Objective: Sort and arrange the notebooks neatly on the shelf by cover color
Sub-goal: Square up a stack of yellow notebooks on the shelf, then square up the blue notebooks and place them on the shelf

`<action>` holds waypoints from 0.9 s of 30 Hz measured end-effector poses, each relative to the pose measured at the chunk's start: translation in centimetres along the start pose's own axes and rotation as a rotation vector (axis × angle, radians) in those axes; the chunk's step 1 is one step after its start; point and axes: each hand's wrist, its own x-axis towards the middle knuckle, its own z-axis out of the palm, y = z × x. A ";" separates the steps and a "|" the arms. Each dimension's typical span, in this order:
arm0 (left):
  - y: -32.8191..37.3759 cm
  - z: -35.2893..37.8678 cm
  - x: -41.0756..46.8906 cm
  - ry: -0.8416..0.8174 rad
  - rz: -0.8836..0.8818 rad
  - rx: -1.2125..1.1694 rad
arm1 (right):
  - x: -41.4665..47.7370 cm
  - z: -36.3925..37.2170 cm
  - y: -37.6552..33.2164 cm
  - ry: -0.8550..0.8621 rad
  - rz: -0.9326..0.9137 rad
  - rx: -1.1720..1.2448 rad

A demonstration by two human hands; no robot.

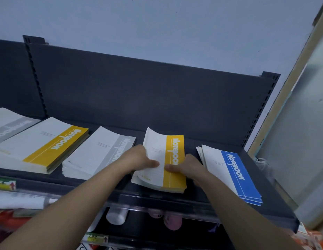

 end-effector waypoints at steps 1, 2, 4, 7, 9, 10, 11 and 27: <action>0.1 -0.1 -0.1 -0.007 -0.014 0.054 | 0.1 0.2 0.0 -0.008 0.002 -0.030; 0.2 -0.2 0.0 -0.011 -0.026 0.107 | 0.1 0.4 -0.1 -0.012 0.004 -0.058; 0.3 -0.4 0.0 -0.023 -0.036 0.211 | 0.1 0.5 -0.4 -0.021 0.015 -0.118; 0.0 -0.6 0.4 -0.055 -0.046 0.279 | 0.1 0.4 -1.0 -0.040 0.034 -0.253; -0.2 -0.6 0.7 -0.067 -0.043 0.295 | 0.0 0.3 -1.4 -0.038 0.049 -0.327; -0.1 -0.6 0.8 -0.069 -0.042 0.307 | -0.1 0.2 -1.5 -0.031 0.055 -0.352; 0.0 -0.6 0.8 -0.071 -0.039 0.321 | -0.3 0.2 -1.7 -0.025 0.062 -0.365; 7.4 3.6 0.7 0.247 0.311 0.630 | -1.9 -8.8 2.4 0.409 0.032 -0.569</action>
